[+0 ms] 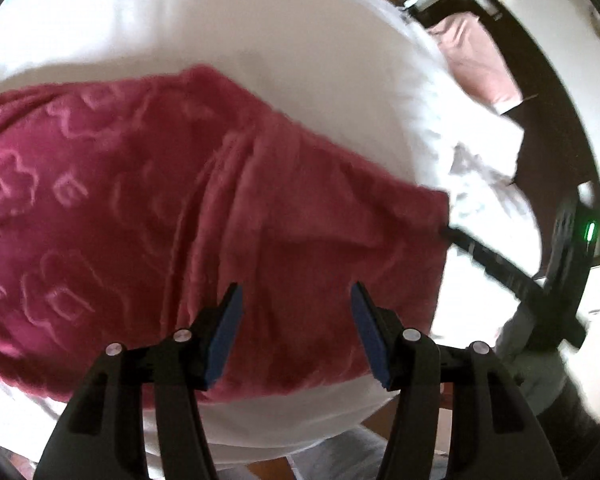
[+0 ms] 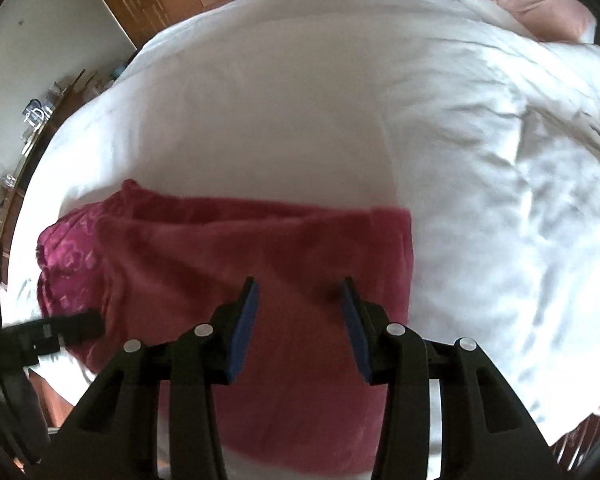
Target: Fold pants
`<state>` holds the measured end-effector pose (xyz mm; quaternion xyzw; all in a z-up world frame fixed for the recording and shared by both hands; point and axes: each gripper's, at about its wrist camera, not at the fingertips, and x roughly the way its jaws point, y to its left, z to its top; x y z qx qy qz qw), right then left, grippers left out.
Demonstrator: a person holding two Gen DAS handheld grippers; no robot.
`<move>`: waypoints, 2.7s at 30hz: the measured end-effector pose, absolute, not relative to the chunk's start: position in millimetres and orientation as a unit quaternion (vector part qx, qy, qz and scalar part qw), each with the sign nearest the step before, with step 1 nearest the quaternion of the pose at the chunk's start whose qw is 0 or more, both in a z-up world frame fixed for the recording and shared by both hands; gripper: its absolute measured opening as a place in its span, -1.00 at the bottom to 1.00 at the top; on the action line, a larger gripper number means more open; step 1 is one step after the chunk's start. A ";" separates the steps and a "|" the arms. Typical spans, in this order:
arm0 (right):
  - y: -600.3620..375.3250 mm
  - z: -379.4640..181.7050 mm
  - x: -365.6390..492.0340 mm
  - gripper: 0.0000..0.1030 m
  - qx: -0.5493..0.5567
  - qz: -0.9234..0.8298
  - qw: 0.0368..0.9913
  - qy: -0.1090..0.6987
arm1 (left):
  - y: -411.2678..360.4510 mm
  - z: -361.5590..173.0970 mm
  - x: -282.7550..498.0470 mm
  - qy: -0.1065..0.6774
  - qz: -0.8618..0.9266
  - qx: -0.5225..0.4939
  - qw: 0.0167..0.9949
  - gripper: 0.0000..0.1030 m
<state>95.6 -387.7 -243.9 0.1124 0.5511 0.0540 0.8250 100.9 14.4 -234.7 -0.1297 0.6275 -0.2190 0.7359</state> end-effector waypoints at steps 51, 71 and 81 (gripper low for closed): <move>-376.2 -302.6 146.1 0.05 -0.028 0.172 0.755 0.632 | -36.0 -265.6 187.7 0.595 -0.080 -0.125 0.790 0.12; -365.4 -274.9 92.5 0.06 0.015 0.063 0.803 0.592 | 103.3 -218.6 116.0 0.542 -0.005 -0.233 0.807 0.33; -296.8 -254.3 92.0 0.06 -0.010 0.073 0.817 0.572 | 238.0 -214.4 72.5 0.503 0.111 -0.272 0.813 0.53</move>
